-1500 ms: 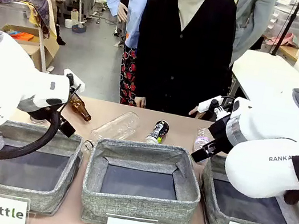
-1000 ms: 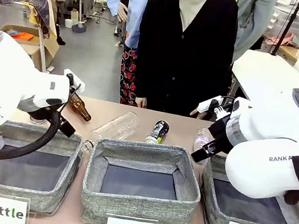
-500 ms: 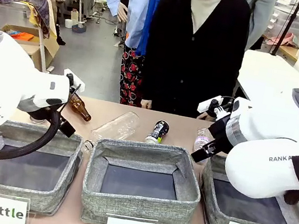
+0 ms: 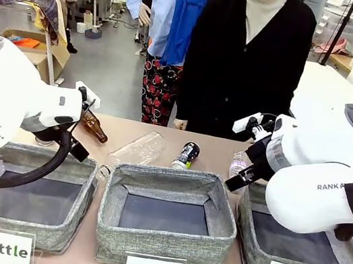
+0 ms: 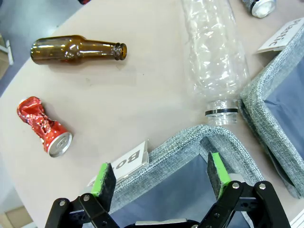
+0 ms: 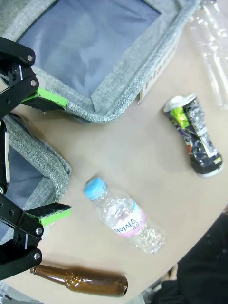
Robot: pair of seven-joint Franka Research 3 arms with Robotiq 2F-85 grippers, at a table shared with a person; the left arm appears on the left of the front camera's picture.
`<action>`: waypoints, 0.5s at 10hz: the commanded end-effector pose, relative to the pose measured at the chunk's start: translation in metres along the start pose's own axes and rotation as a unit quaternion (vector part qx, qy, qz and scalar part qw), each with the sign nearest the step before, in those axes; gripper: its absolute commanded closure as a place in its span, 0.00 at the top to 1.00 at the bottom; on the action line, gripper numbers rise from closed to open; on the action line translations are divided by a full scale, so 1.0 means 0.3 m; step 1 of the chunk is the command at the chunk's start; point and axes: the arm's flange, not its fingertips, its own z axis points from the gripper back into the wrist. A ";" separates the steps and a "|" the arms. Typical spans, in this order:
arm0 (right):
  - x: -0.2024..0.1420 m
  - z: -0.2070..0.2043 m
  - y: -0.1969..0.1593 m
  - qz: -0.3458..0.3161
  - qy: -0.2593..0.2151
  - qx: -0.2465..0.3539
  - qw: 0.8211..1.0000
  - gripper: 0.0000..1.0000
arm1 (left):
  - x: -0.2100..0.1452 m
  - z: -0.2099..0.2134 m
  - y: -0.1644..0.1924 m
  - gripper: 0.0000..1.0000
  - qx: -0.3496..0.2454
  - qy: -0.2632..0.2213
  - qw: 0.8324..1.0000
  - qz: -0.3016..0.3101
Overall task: Sort the can waste into the basket.
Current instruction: Pick up the can waste from the table and place it in the right Fabric basket.
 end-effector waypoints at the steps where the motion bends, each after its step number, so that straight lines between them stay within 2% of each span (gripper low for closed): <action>1: 0.059 0.075 0.020 -0.005 -0.013 0.036 0.999 1.00 | 0.044 0.071 -0.023 1.00 -0.031 -0.030 0.999 -0.003; 2: 0.080 0.151 0.014 -0.013 -0.030 0.038 0.999 1.00 | 0.073 0.165 -0.040 1.00 -0.067 -0.071 0.995 -0.010; 4: 0.105 0.321 -0.025 -0.087 -0.056 0.052 0.993 1.00 | 0.090 0.348 -0.036 1.00 -0.149 -0.149 0.977 -0.013; 5: 0.096 0.392 -0.036 -0.111 -0.051 0.110 0.986 1.00 | 0.058 0.447 -0.028 1.00 -0.213 -0.178 0.960 -0.024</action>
